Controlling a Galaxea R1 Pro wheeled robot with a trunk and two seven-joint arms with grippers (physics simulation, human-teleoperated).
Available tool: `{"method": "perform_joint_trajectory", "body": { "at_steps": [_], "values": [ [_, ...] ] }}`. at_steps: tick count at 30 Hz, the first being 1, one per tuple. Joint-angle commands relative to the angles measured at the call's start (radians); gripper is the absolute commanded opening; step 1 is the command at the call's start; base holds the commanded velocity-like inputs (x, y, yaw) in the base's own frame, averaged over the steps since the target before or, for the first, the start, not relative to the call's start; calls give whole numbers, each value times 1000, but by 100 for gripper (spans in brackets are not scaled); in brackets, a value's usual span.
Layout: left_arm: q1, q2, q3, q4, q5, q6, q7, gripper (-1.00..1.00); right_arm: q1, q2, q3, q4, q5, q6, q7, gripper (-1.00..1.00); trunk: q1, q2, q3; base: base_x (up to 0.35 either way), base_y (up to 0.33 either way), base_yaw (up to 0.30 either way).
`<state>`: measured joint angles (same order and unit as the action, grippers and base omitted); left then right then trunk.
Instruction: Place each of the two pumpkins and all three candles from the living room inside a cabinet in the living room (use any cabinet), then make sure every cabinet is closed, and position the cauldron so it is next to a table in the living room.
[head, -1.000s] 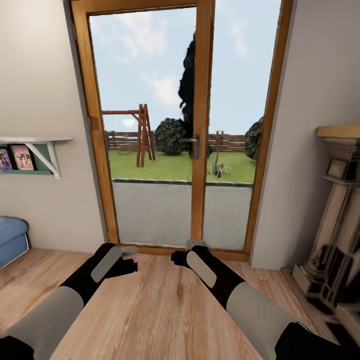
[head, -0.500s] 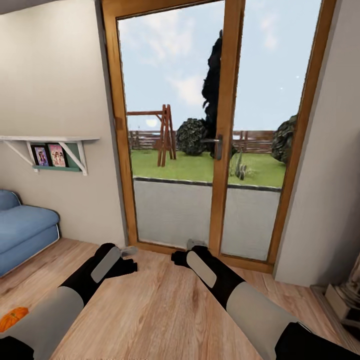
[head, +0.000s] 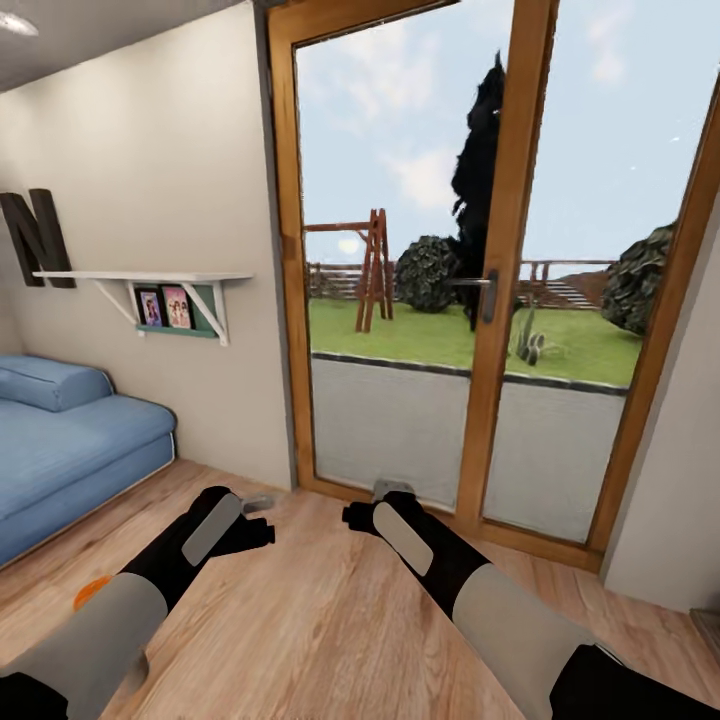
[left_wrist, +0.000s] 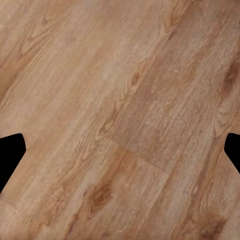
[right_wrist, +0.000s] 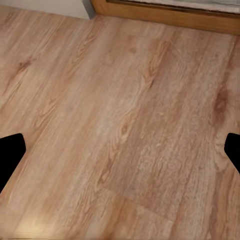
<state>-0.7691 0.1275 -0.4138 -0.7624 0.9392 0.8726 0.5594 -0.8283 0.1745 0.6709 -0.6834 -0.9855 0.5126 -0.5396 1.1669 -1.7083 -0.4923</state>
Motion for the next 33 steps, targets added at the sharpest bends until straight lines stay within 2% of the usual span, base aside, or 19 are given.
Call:
{"method": "perform_joint_trajectory", "body": {
  "at_steps": [1, 33],
  "values": [
    [-1, 1, -5, -2, 10, 0, 10, 100, -1, 0, 3, -1, -7, 1, -8, 100, 0, -1, -1, 0, 0, 288],
    [-1, 1, -8, -2, 10, -1, 11, 100, -1, 0, 3, -1, -7, 1, -8, 100, 0, -1, -1, 1, 0, 288]
  ]
}}
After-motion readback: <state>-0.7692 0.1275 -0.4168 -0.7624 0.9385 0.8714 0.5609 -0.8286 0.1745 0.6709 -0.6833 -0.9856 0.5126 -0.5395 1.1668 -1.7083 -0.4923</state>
